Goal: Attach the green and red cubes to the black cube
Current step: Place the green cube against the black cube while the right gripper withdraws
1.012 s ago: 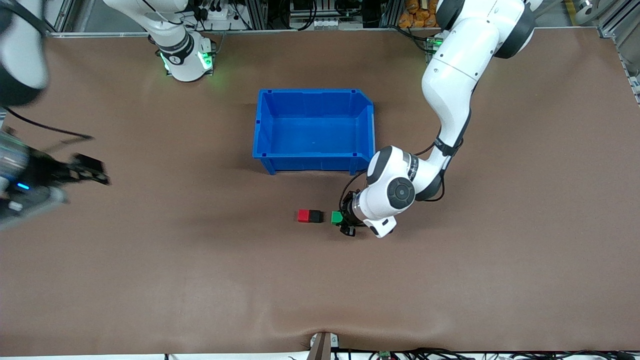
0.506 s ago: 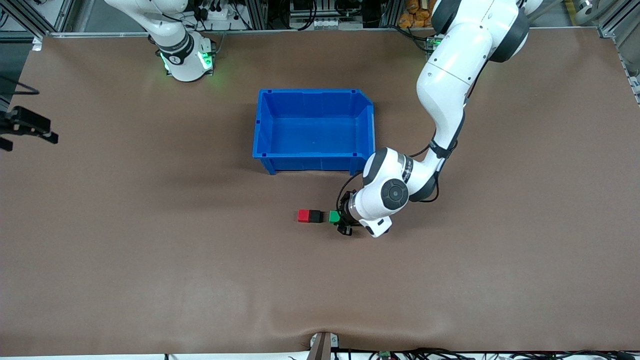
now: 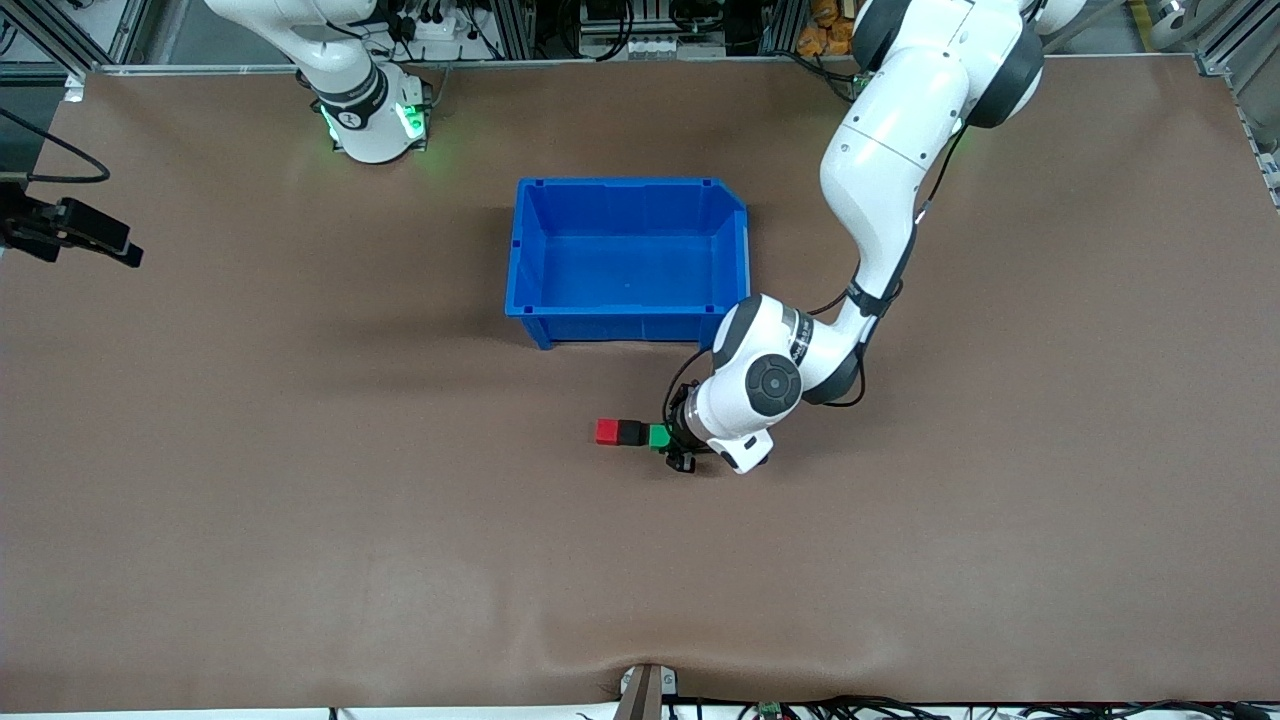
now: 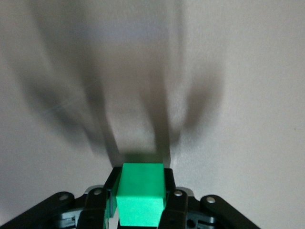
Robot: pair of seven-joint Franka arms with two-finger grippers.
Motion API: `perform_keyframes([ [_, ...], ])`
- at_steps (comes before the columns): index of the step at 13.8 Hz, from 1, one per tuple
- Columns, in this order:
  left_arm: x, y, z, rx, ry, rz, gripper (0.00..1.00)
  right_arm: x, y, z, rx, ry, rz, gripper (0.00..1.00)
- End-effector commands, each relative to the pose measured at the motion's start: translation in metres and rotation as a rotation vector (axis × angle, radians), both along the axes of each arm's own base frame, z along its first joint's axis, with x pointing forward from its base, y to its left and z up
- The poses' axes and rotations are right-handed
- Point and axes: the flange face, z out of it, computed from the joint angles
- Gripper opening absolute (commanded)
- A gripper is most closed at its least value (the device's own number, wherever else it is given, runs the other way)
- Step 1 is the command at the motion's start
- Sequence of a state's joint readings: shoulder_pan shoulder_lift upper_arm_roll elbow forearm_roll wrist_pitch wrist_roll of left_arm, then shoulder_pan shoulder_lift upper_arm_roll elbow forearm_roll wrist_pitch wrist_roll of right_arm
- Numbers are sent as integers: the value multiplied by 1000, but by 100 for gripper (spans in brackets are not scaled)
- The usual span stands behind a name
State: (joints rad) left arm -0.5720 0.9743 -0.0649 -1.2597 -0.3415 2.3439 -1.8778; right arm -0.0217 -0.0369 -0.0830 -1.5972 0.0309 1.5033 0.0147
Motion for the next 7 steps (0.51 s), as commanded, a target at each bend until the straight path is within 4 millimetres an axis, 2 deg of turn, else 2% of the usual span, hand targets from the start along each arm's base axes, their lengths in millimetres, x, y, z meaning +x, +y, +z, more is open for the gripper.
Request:
perform_keyframes([
  [1, 3, -7, -3, 3, -10, 19, 0, -10, -6, 2, 29, -10, -37, 100],
  [5, -3, -14, -3, 5, -10, 5, 0, -9, 4, 0, 66, -7, -25, 100],
  [7, -5, -14, -5, 11, -2, 3, 0, -12, 2, 1, 68, 9, -25, 100],
])
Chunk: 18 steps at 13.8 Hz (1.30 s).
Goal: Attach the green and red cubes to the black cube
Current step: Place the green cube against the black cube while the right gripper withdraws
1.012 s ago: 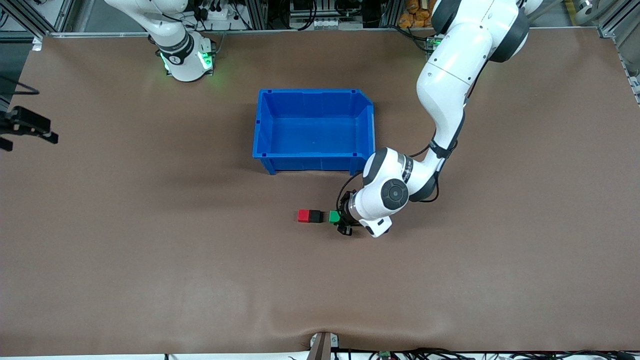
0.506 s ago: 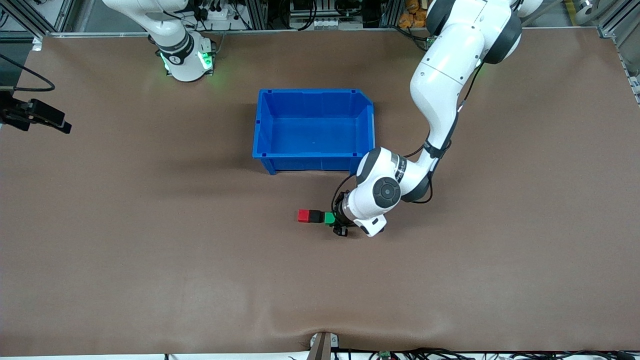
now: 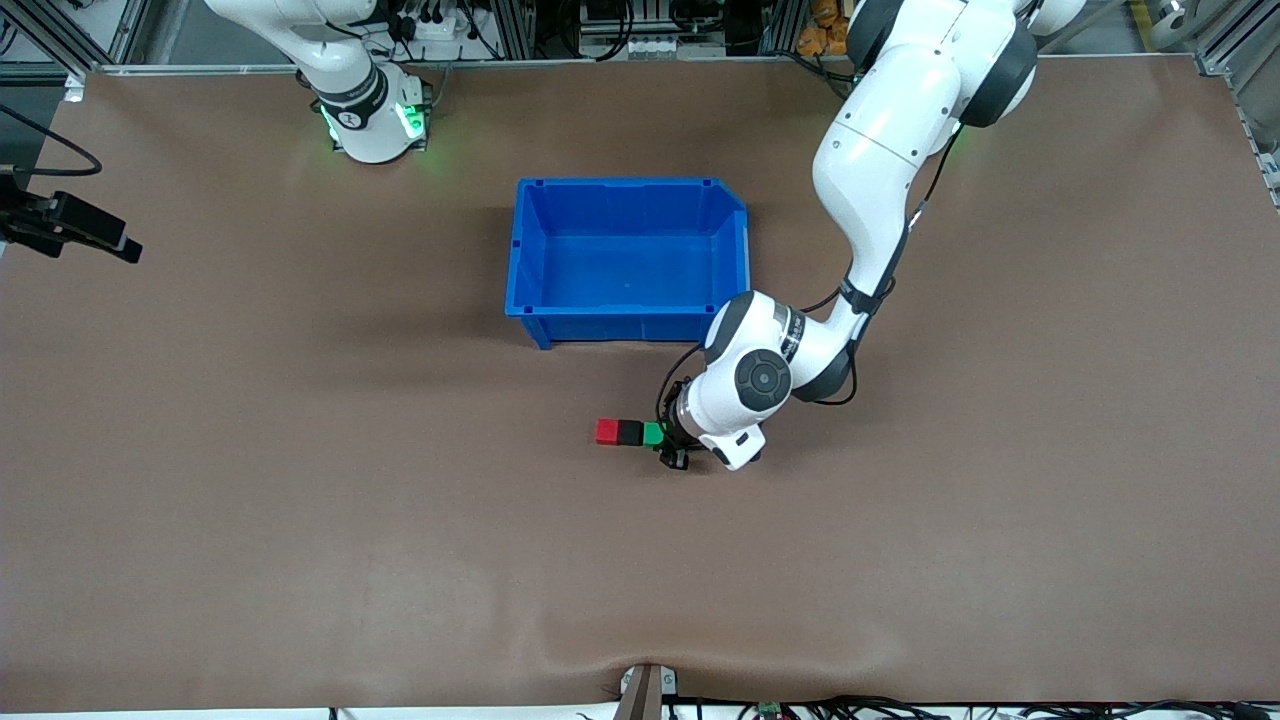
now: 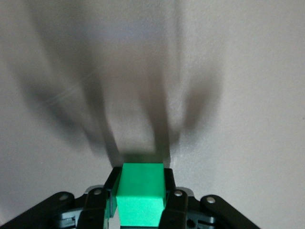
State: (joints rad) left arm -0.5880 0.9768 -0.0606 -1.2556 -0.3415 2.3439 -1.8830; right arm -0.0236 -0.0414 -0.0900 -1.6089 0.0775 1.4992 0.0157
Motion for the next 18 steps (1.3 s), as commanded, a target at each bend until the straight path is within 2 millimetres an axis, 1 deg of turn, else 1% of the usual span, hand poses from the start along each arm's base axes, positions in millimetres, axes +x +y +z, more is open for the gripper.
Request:
perform_keyframes([
  [1, 1, -6, -4, 8, 0, 11, 0, -9, 0, 3, 19, 3, -18, 100],
  [6, 0, -5, -4, 7, 2, 11, 0, -7, 2, 6, 18, -8, -16, 100],
  [7, 2, -3, -2, 7, 2, 13, 7, -7, 1, 6, 18, -9, -17, 100],
  [8, 1, -5, 0, 7, -2, 9, 45, -6, 1, 9, 17, -17, -18, 100],
  [9, 1, -5, 3, 8, -4, 8, 95, -5, 0, 9, 16, -18, -19, 100],
  [10, 4, -4, 12, 4, -6, 8, 100, -5, 0, 11, 16, -23, -19, 100],
  [12, 7, 0, 32, 2, -5, 6, 100, -5, 0, 10, 16, -20, -19, 100],
  [14, 16, 7, 69, 2, -33, 5, 100, -6, -1, 10, 16, -18, -20, 100],
  [15, 19, 14, 85, 30, -46, -20, 100, -6, -2, 10, 17, -17, -22, 100],
  [17, 23, 27, 124, 102, -93, -78, 100, -5, 0, 10, 16, -18, -19, 100],
  [18, 27, 37, 144, 129, -118, -103, 100, -5, 1, 10, 16, -20, -16, 100],
])
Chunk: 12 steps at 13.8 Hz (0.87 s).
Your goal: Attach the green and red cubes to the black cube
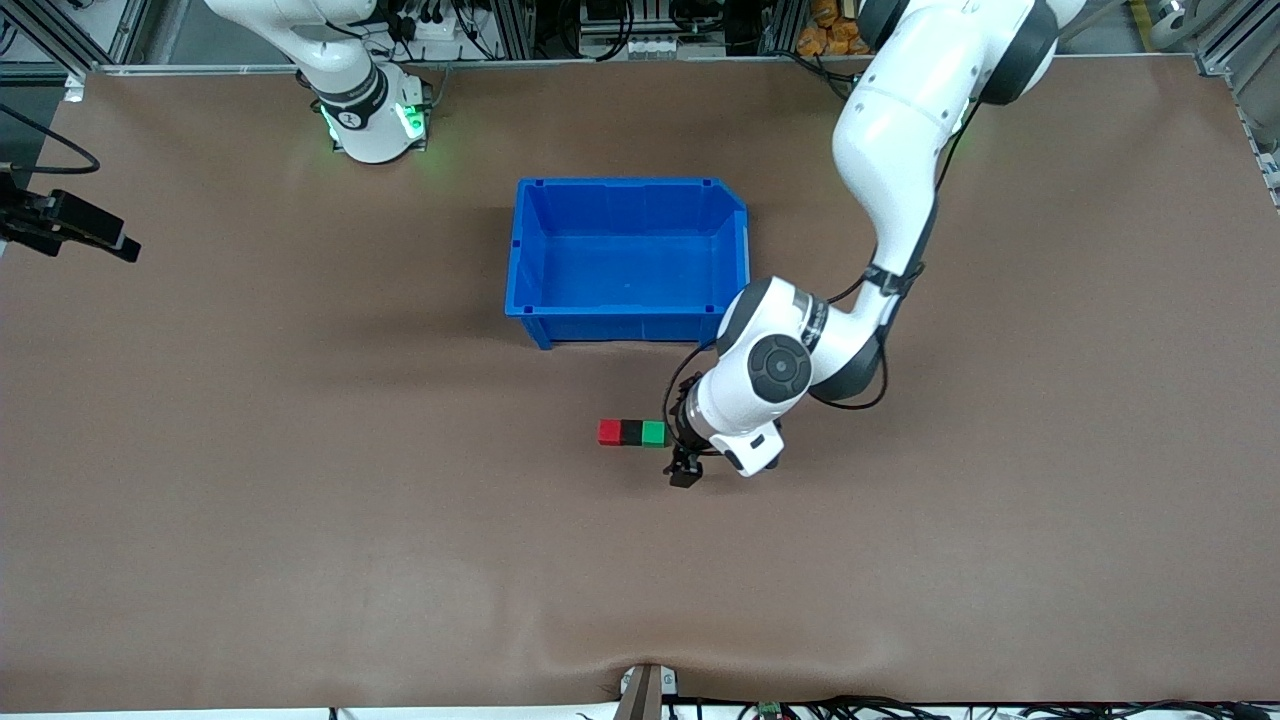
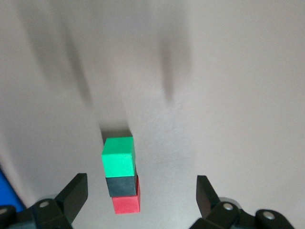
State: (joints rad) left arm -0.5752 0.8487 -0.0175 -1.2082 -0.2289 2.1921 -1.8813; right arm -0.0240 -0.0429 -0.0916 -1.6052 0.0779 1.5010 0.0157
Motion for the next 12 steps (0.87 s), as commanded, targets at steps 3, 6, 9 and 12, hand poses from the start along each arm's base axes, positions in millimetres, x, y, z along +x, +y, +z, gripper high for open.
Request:
perform_keyframes([
  [3, 6, 53, 97, 85, -45, -123, 100, -4, 7, 7, 16, -14, -5, 100],
  [6, 16, 106, 158, 83, -53, -102, 100, -3, 7, 6, 15, -19, -7, 100],
  [9, 20, 143, 198, 83, -79, -148, 100, -4, 7, 7, 15, -14, -5, 100],
  [12, 16, 151, 222, 128, -128, -200, 100, -5, 7, 9, 10, -16, -5, 100],
])
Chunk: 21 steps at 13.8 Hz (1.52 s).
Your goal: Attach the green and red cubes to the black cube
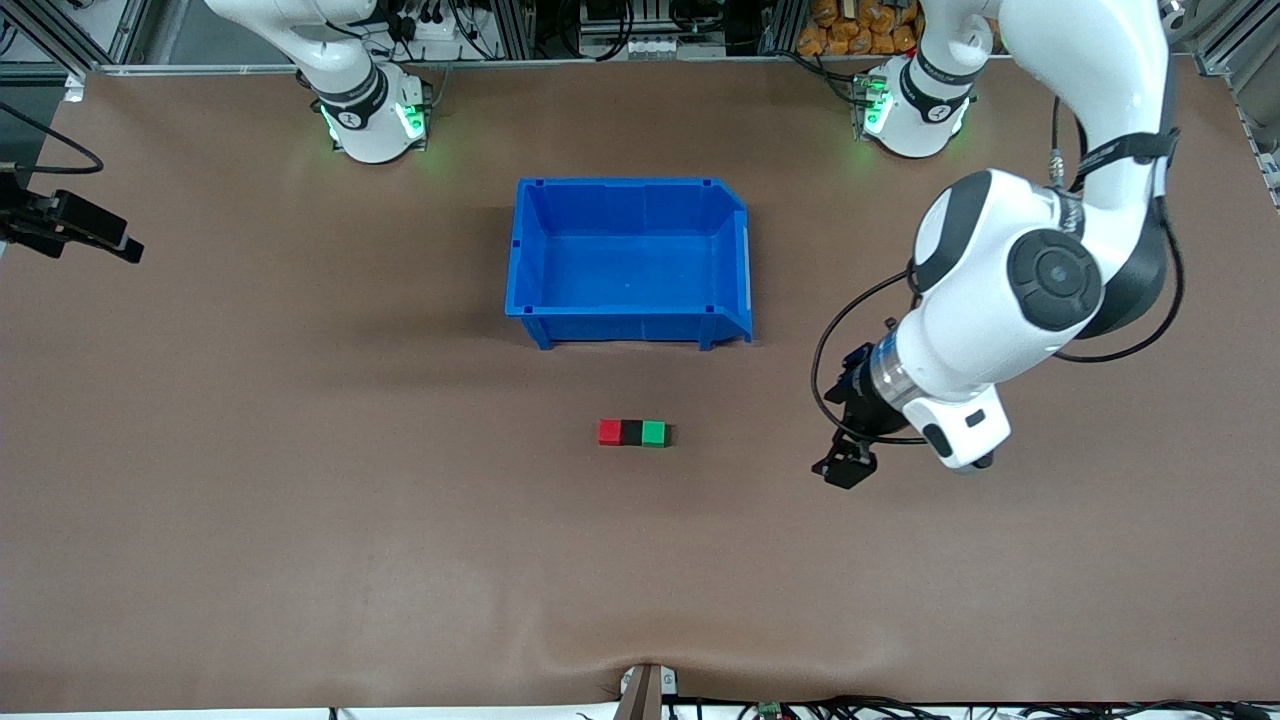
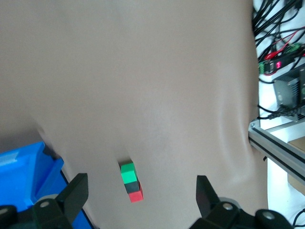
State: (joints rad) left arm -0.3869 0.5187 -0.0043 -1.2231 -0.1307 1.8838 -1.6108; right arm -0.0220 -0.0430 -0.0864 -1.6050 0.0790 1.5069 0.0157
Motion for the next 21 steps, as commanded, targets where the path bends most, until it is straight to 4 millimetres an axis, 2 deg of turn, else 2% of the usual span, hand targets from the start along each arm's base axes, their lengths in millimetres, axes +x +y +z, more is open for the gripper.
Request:
perform_keyframes([
  [1, -14, 5, 18, 68, -21, -84, 100, -7, 5, 10, 11, -10, -19, 100],
  [2, -11, 16, 21, 82, -31, -119, 100, -9, 8, 11, 13, 1, -19, 100],
  [4, -11, 25, 24, 98, -27, -186, 100, -9, 22, 20, 0, -8, 16, 100],
  [6, -10, 31, 26, 101, -32, -218, 100, -6, 29, 19, -1, -5, 24, 100],
  [10, -19, 45, 48, 112, -11, -258, 100, -3, 34, 15, 8, -3, 34, 100],
  [12, -24, 58, 60, 117, -1, -292, 100, -3, 45, 14, -1, 7, 57, 100],
  [21, -59, 122, 100, 134, 138, -555, 100, -3, 44, 12, -2, 13, 54, 100],
])
